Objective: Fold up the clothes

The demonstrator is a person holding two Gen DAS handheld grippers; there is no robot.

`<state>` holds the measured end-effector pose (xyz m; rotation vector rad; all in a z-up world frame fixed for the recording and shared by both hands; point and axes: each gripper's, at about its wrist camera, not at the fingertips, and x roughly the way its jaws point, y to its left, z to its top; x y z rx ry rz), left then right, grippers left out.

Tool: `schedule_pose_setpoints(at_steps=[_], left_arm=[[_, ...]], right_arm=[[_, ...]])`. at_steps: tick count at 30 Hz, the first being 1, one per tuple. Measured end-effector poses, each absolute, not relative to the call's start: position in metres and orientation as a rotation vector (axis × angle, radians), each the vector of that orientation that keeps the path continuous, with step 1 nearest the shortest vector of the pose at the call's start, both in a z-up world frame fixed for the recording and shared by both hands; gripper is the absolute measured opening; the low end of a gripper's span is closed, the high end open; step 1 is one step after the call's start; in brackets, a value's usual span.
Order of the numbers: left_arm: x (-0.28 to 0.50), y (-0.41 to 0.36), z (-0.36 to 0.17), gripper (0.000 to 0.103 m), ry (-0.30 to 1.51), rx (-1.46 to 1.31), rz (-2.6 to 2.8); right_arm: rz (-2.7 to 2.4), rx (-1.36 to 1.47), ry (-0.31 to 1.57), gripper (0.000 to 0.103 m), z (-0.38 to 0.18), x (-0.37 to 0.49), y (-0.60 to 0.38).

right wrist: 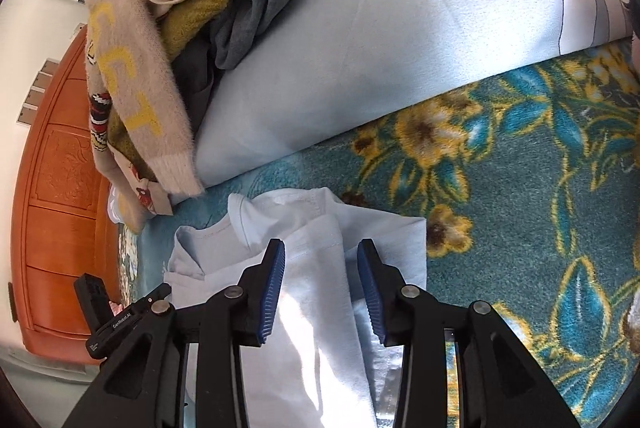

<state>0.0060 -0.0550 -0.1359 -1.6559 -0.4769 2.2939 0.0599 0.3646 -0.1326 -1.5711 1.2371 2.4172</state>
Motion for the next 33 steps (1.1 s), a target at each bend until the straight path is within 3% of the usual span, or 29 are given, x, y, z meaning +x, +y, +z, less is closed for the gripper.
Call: schedule_pose_setpoints(at_steps=[3,5,7,9,19,33], left_arm=[[0.006,-0.052,-0.132,0.018,-0.45,-1.641,2.305],[0.005,-0.052,-0.13,0.006,-0.447,-1.634,2.313],[0.005,-0.051,-0.126,0.003,-0.444,-1.611,2.328],[0.007,-0.051,-0.118,0.003,-0.46,-1.58,2.338],[0.008,-0.057,-0.06,0.002,-0.518,-1.314,2.403],[-0.038,-0.059,-0.13,0.003,-0.545,-1.557,2.347]], right_arm=[[2.424,-1.593,1.241,0.036,-0.133,0.06,0.361],[2.422,-1.604,1.227,0.016,-0.133,0.061,0.359],[2.421,-1.611,1.224,0.006,-0.132,0.06,0.359],[2.423,-1.615,1.237,0.003,-0.132,0.06,0.358],[2.527,-1.371,1.411,0.002,-0.098,0.081,0.373],[2.365,-1.461,1.368,0.002,-0.153,0.049,0.389]])
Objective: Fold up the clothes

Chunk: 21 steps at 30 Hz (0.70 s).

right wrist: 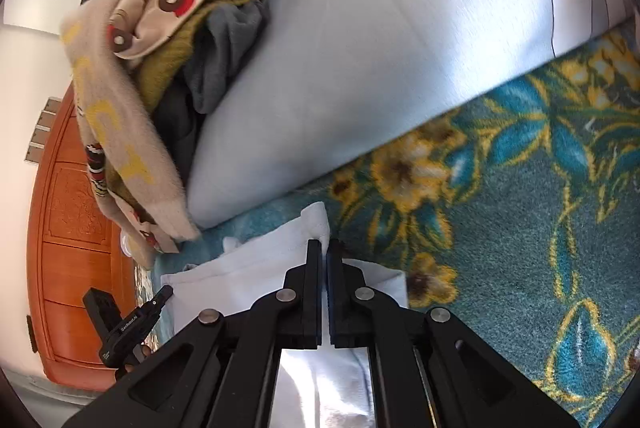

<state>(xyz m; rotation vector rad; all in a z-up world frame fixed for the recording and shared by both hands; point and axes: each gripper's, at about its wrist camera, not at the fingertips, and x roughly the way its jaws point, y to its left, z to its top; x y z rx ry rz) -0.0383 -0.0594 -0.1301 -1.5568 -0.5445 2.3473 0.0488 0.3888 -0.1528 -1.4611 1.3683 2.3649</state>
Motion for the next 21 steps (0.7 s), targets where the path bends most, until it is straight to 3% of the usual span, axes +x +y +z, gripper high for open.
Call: schedule_pose_setpoints(at_steps=[7,17,18,20,21], left_arm=[[-0.04,-0.066,-0.133,0.007,-0.566,-1.592,2.329],[0.002,-0.12,-0.103,0.007,-0.618,-1.682,2.507],[0.013,-0.118,-0.096,0.007,-0.6,-1.678,2.509],[0.041,-0.107,-0.082,0.006,-0.565,-1.653,2.485],[0.056,-0.097,-0.077,0.006,-0.57,-1.638,2.441]], right_arm=[[2.336,-1.474,1.372,0.002,-0.163,0.05,0.389],[2.394,-1.528,1.032,0.004,-0.112,0.077,0.38],[2.409,-1.523,1.036,0.006,-0.106,0.087,0.376],[2.407,-1.534,1.076,0.032,-0.104,0.114,0.368],[2.393,-1.541,1.113,0.038,-0.106,0.129,0.364]])
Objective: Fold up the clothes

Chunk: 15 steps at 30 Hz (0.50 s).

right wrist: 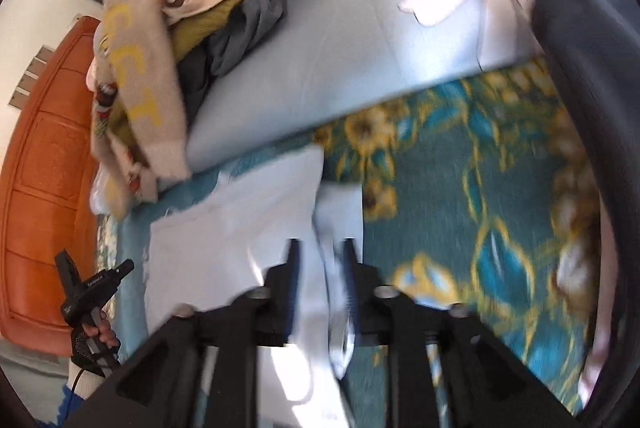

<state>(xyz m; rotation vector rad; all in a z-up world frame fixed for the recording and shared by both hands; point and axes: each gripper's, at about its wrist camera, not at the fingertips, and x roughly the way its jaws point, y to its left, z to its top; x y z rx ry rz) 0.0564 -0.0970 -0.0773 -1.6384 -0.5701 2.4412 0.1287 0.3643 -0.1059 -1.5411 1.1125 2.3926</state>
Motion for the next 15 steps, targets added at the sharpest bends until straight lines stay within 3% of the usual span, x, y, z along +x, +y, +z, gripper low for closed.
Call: schedule_pose_setpoints(at_steps=[7,15], left_arm=[[0.129,0.021,-0.084,0.006,-0.321,-1.701,2.138],[0.152,0.113,-0.11,0.006,-0.249,-1.818,1.865]], right_arm=[[2.123,-1.507,1.5,0.041,-0.145,0.221,0.346],[1.984,-1.412,1.695,0.041,-0.157,0.243,0.325]])
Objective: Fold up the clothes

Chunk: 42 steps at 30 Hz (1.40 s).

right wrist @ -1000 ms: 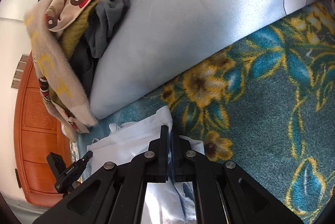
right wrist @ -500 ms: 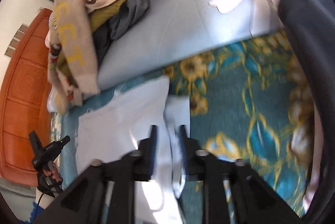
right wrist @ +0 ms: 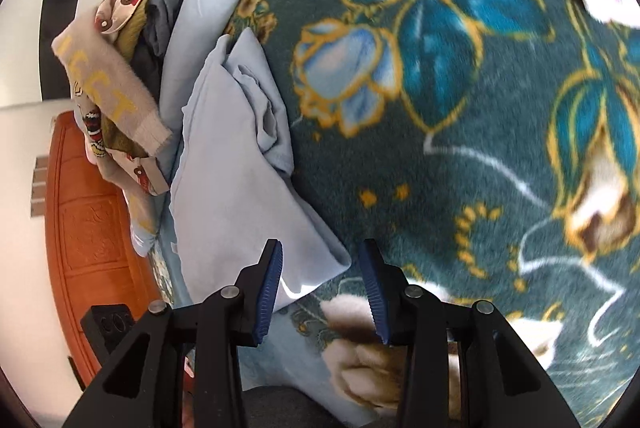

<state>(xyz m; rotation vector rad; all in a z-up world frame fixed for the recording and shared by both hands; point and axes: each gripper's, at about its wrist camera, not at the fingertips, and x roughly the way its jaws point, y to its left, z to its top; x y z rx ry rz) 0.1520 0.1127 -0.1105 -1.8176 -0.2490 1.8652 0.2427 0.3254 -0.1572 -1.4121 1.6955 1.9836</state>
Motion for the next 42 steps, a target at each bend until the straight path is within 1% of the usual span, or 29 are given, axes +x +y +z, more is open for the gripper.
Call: schedule_pose_setpoints(at_steps=[4,6,9,11,12,13,14,17,24,27,29,34,37,42], left_arm=[[0.148,0.119,-0.126,0.006,-0.258,-1.88,1.793],[0.146,0.115,-0.133,0.006,-0.304,-1.913,1.766],[0.142,0.103,-0.141,0.006,-0.424,-1.94,1.726],[0.143,0.098,-0.139,0.006,-0.455,-1.936,1.731],[0.143,0.096,-0.137,0.006,-0.47,-1.933,1.735],[0.145,0.093,-0.132,0.006,-0.475,-1.913,1.756],[0.148,0.09,-0.125,0.006,-0.478,-1.89,1.78],[0.154,0.073,-0.108,0.006,-0.537,-1.827,1.829],[0.157,-0.016,-0.083,0.007,-0.761,-1.743,1.999],[0.155,-0.057,-0.08,0.01,-0.839,-1.732,2.076],[0.153,-0.087,-0.081,0.013,-0.894,-1.721,2.118],[0.154,-0.131,-0.085,0.016,-1.015,-1.694,2.184],[0.155,-0.144,-0.091,0.017,-1.05,-1.7,2.201],[0.161,-0.155,-0.1,0.017,-1.111,-1.712,2.192]], right_arm=[[1.921,-1.335,1.787,0.042,-0.164,0.245,0.319],[1.899,-1.304,1.814,0.042,-0.166,0.245,0.318],[1.871,-1.269,1.835,0.042,-0.167,0.243,0.316],[1.859,-1.262,1.829,0.041,-0.167,0.241,0.315],[1.861,-1.263,1.82,0.039,-0.166,0.239,0.315],[1.867,-1.269,1.804,0.024,-0.164,0.236,0.314],[1.868,-1.275,1.792,0.012,-0.164,0.234,0.313],[1.875,-1.291,1.776,0.008,-0.16,0.225,0.311],[2.144,-1.384,1.566,0.008,-0.11,0.178,0.292],[2.275,-1.432,1.461,0.008,-0.087,0.149,0.272],[2.375,-1.483,1.373,0.008,-0.071,0.127,0.25],[2.684,-1.65,1.124,0.008,-0.033,0.086,0.171],[2.77,-1.809,1.057,0.007,-0.036,0.072,0.123],[2.687,-2.118,0.942,0.008,-0.081,0.058,0.061]])
